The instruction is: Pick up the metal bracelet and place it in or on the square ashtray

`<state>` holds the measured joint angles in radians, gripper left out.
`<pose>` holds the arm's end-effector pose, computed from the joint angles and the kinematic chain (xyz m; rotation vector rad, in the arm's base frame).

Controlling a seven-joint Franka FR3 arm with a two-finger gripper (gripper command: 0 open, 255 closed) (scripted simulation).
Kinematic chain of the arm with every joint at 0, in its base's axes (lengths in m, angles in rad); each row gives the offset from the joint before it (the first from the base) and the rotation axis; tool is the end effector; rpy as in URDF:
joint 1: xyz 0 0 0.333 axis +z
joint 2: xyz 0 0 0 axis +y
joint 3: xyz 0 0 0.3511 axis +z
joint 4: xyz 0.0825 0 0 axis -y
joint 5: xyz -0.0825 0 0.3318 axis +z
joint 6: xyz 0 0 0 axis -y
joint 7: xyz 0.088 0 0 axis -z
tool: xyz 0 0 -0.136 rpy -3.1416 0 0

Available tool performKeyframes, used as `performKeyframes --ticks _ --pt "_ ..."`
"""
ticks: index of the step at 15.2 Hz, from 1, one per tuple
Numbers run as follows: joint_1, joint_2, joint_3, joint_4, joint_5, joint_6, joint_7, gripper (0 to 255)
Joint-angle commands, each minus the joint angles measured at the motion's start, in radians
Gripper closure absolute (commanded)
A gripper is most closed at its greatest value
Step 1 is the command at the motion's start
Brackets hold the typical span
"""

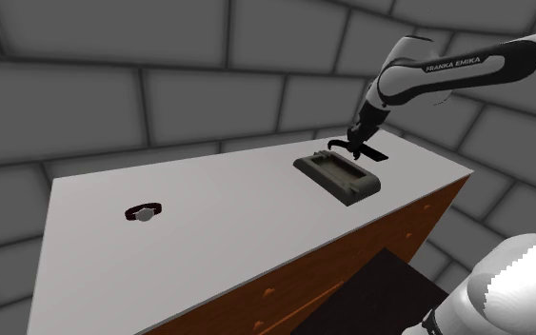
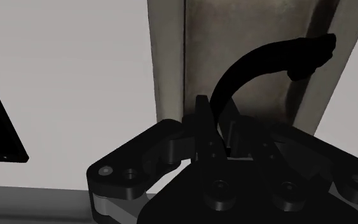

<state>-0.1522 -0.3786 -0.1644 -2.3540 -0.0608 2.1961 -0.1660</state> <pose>0.3779 -0.1346 0.5192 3.0756 -0.1778 0.3286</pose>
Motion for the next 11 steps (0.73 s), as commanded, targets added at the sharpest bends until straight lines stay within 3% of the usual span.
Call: performKeyframes --ticks 1,11 --pt "0.0 0.006 -0.001 -0.02 0.0 0.027 0.0 255" --pt "0.0 0.05 -0.009 -0.104 0.001 0.154 -0.003 255"
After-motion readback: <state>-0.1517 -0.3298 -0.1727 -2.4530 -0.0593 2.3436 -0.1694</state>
